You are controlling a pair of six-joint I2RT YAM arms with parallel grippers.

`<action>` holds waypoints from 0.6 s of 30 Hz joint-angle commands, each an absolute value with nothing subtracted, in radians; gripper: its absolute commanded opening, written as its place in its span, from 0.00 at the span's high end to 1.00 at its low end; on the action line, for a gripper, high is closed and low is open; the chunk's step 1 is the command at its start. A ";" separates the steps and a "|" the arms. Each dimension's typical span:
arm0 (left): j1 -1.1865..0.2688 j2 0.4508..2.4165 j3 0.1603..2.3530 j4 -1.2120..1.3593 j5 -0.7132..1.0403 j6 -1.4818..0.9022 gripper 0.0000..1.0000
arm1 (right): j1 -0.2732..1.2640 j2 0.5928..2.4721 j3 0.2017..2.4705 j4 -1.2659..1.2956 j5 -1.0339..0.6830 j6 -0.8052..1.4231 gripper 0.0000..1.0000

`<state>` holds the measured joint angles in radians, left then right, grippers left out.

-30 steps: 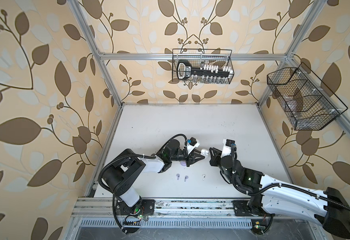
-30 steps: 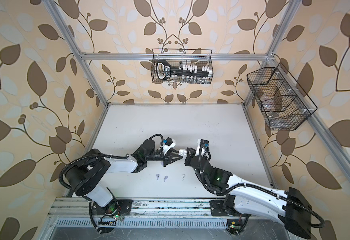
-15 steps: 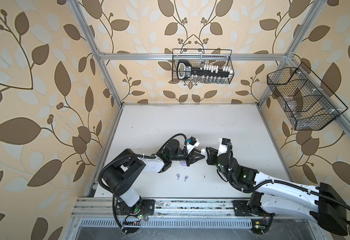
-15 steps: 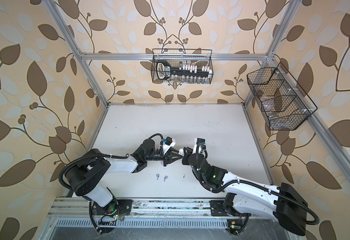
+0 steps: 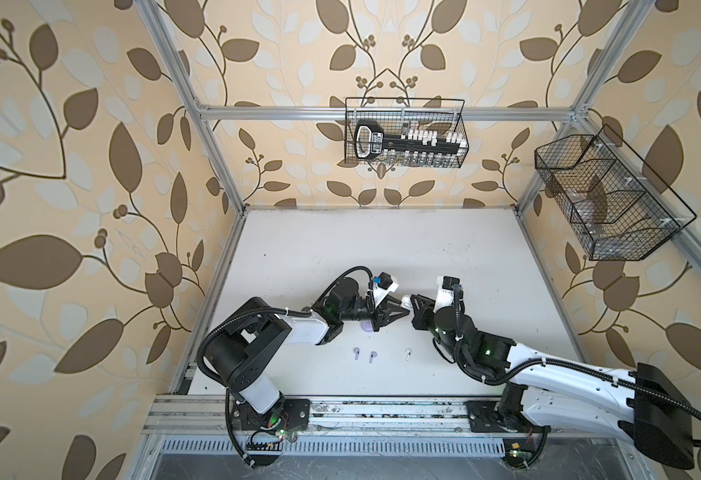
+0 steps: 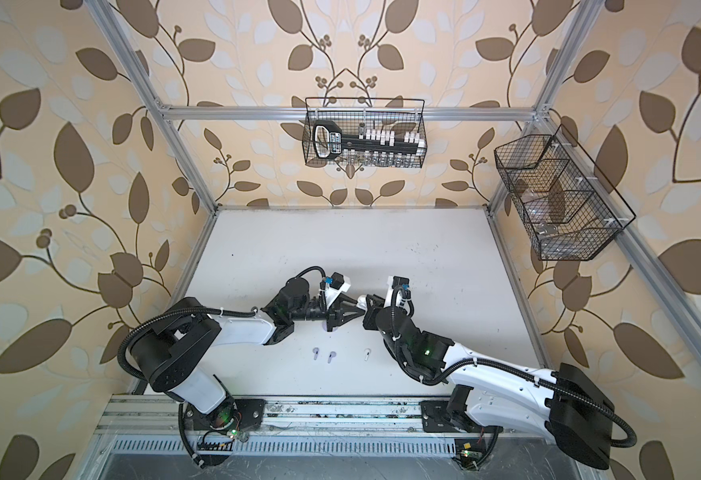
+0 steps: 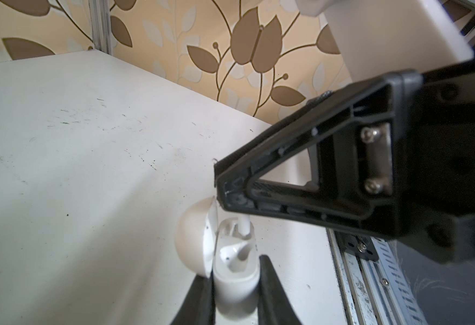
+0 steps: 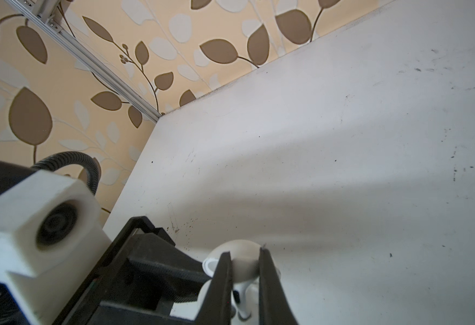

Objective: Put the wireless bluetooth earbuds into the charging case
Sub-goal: 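Lower the held white earbud into the case slot in the left gripper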

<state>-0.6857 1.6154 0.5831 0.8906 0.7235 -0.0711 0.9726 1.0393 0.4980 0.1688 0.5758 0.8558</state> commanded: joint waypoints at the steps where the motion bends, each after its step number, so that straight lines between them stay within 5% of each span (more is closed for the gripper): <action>1: -0.674 1.607 0.607 0.953 0.719 -0.061 1.00 | 0.984 1.040 0.477 0.167 0.574 0.875 0.88; 18: -0.656 1.601 0.607 0.954 0.719 -0.059 1.00 | 1.000 1.034 0.461 0.152 0.576 0.895 0.88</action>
